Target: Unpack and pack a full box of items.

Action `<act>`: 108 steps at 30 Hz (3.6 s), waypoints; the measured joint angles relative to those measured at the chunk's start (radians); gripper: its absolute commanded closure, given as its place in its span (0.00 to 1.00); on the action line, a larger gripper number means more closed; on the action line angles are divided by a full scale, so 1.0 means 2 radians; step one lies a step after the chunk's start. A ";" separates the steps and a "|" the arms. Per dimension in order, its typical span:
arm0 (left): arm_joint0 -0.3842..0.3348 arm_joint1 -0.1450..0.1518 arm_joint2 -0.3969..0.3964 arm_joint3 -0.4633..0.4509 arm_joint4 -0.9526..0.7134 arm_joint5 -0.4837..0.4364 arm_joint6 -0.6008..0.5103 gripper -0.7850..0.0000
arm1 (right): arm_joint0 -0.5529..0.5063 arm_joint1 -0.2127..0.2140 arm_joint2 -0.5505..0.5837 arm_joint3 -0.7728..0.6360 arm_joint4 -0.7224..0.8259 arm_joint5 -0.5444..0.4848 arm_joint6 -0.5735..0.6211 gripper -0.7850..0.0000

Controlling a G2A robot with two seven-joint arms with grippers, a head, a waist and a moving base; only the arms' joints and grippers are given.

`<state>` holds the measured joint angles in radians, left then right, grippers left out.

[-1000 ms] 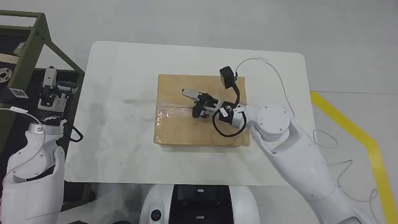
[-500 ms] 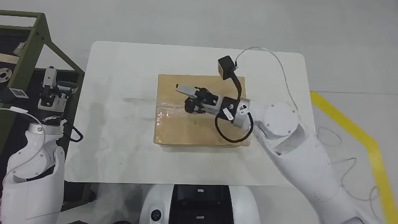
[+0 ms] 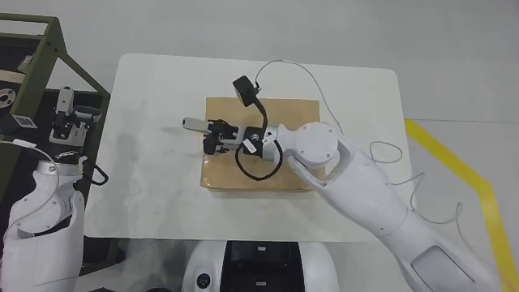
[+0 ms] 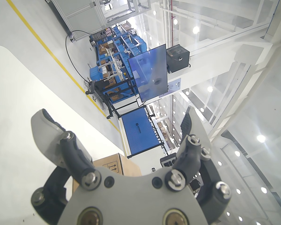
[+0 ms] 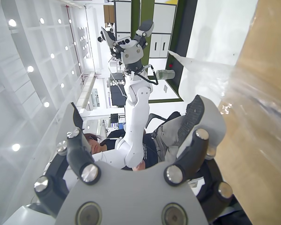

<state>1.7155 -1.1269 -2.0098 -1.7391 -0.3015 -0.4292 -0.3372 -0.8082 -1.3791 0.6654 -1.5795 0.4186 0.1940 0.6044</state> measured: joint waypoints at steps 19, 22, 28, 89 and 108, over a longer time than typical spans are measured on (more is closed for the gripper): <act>0.000 0.000 0.000 0.000 0.000 0.000 0.000 0.00 | 0.070 -0.058 -0.070 0.096 -0.010 0.023 -0.021 0.00; 0.000 0.000 0.000 0.000 0.000 0.000 0.000 0.00 | 0.067 -0.058 -0.062 0.094 -0.021 0.035 -0.028 0.00; 0.000 0.000 0.000 0.000 0.000 0.000 0.000 0.00 | 0.040 -0.045 -0.031 0.069 -0.048 0.059 -0.034 0.00; 0.000 0.000 0.000 0.000 0.000 0.000 0.000 0.00 | -0.242 0.047 0.239 -0.258 -0.250 0.228 -0.052 0.00; 0.000 0.000 0.000 0.000 0.000 0.000 0.000 0.00 | -0.198 0.057 0.233 -0.216 -0.268 0.108 0.044 0.00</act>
<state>1.7155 -1.1269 -2.0098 -1.7391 -0.3015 -0.4292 -0.3372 -1.2051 -1.2658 1.1306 -2.0118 -0.1168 0.4098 0.6933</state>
